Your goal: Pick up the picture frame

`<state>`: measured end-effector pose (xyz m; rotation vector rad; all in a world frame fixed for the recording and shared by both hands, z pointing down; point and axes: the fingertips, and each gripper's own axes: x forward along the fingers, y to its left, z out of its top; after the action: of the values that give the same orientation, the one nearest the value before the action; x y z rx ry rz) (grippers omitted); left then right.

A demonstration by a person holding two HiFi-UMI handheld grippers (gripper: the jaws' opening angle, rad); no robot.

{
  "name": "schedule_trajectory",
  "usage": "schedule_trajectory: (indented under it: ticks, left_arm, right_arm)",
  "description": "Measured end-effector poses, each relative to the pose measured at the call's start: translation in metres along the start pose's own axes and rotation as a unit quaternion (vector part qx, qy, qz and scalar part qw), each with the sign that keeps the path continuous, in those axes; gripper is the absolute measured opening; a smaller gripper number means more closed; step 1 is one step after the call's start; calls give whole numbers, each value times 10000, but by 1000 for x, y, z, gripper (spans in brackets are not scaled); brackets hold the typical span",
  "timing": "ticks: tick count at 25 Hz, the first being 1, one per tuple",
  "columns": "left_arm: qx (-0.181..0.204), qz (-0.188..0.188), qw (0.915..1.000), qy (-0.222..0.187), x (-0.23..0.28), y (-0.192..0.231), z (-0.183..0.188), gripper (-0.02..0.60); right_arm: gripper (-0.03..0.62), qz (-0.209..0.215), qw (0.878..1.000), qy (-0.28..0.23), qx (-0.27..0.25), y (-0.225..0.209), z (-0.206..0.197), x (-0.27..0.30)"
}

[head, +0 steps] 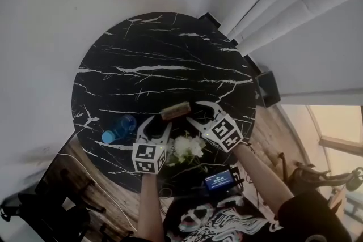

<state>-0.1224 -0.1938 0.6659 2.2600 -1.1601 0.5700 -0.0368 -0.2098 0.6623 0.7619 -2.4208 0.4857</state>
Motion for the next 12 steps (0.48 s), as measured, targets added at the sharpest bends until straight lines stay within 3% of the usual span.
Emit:
schedule_trajectory:
  ticks: [12]
  left_arm:
    - [234, -142, 9996, 49, 17, -1, 1, 201]
  right_arm:
    - [172, 354, 9961, 10, -802, 6, 11, 25]
